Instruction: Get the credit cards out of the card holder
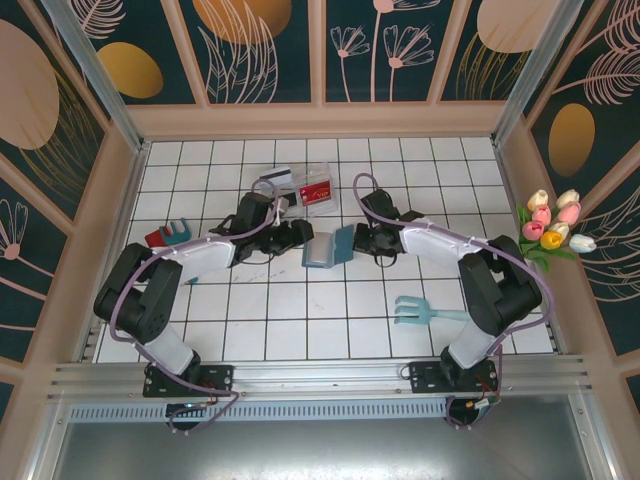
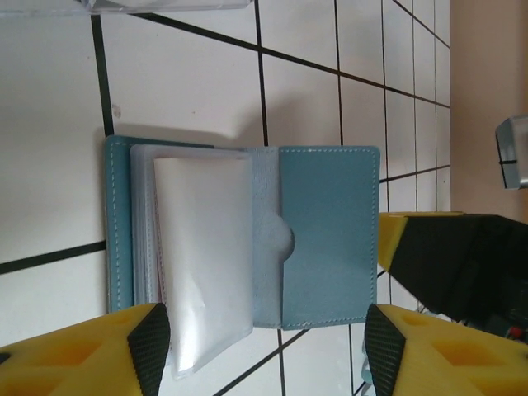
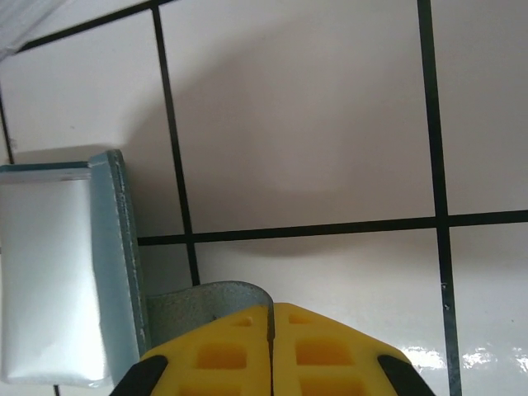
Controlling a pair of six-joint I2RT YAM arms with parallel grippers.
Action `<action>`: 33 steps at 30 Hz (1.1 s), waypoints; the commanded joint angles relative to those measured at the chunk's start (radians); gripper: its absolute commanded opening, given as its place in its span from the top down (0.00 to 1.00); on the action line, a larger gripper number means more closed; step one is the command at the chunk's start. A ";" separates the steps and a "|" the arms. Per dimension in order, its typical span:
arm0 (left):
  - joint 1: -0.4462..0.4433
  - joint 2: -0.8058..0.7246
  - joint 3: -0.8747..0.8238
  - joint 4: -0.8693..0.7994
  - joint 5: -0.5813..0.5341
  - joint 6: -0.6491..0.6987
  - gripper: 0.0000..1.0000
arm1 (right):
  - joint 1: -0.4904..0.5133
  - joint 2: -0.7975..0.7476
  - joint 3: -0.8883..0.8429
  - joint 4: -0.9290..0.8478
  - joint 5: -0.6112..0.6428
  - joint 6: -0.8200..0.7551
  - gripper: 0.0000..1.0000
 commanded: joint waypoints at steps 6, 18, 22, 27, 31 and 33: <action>-0.035 0.149 0.106 -0.106 0.069 0.004 0.40 | -0.034 0.053 -0.007 0.018 0.010 -0.027 0.93; -0.042 0.142 0.147 -0.202 -0.017 0.052 0.50 | -0.036 0.055 -0.012 0.032 -0.004 -0.027 0.93; -0.043 0.101 0.150 -0.206 -0.020 0.072 0.51 | -0.036 0.051 -0.016 0.029 -0.004 -0.026 0.92; -0.043 0.079 0.122 -0.149 0.001 0.055 0.57 | -0.036 0.052 -0.012 0.024 -0.013 -0.015 0.92; -0.044 0.118 0.121 -0.150 0.008 0.033 0.58 | -0.036 0.056 -0.009 0.019 -0.006 0.002 0.93; -0.048 0.133 0.121 -0.142 0.020 0.026 0.58 | -0.036 0.062 -0.011 0.015 0.002 0.004 0.93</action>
